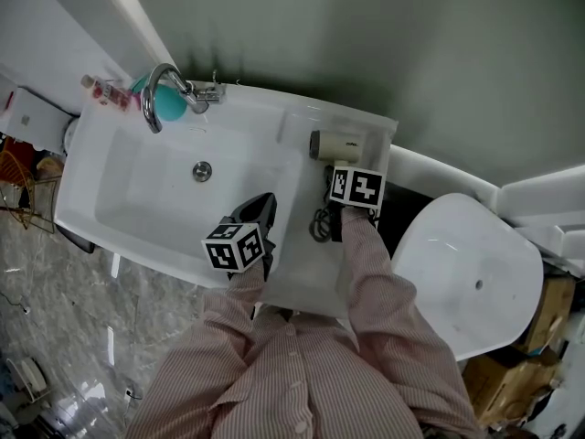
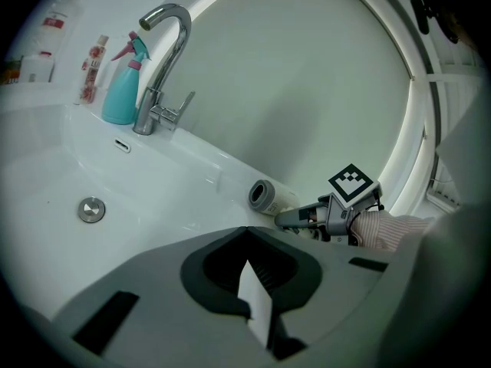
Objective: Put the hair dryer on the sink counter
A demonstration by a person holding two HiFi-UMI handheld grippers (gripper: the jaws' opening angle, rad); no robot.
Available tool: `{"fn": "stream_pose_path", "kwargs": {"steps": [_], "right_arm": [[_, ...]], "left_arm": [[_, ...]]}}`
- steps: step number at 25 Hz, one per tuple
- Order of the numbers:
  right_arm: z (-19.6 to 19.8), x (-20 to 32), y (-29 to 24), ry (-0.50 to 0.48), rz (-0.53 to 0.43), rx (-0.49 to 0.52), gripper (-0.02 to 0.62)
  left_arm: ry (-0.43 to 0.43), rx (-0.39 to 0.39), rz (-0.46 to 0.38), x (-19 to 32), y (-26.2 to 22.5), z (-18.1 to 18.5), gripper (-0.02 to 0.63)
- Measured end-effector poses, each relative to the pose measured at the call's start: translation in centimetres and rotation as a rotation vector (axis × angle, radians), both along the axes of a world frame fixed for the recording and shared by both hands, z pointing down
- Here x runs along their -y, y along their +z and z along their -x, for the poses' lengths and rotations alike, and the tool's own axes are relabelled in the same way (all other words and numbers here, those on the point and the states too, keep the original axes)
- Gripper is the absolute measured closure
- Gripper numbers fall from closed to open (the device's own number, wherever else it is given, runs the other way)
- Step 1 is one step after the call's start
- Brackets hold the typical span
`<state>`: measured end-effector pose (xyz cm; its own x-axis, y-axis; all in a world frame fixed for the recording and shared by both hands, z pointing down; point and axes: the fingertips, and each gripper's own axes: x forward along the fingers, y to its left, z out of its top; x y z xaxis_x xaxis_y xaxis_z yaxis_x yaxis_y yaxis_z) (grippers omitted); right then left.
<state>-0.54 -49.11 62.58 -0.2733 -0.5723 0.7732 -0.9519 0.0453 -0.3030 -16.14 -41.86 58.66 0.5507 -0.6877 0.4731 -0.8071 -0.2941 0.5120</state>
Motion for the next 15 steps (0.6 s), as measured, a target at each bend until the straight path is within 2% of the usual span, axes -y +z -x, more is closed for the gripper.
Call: {"fn": "stream_pose_path", "kwargs": {"steps": [10, 15], "right_arm": [[0.25, -0.02, 0.08, -0.021, 0.010, -0.044, 0.428], [0.29, 0.00, 0.20, -0.038, 0.003, -0.102, 0.415]], "left_arm": [[0.002, -0.005, -0.001, -0.26, -0.09, -0.22, 0.609], [-0.002, -0.008, -0.002, -0.50, -0.26, -0.25, 0.607]]}}
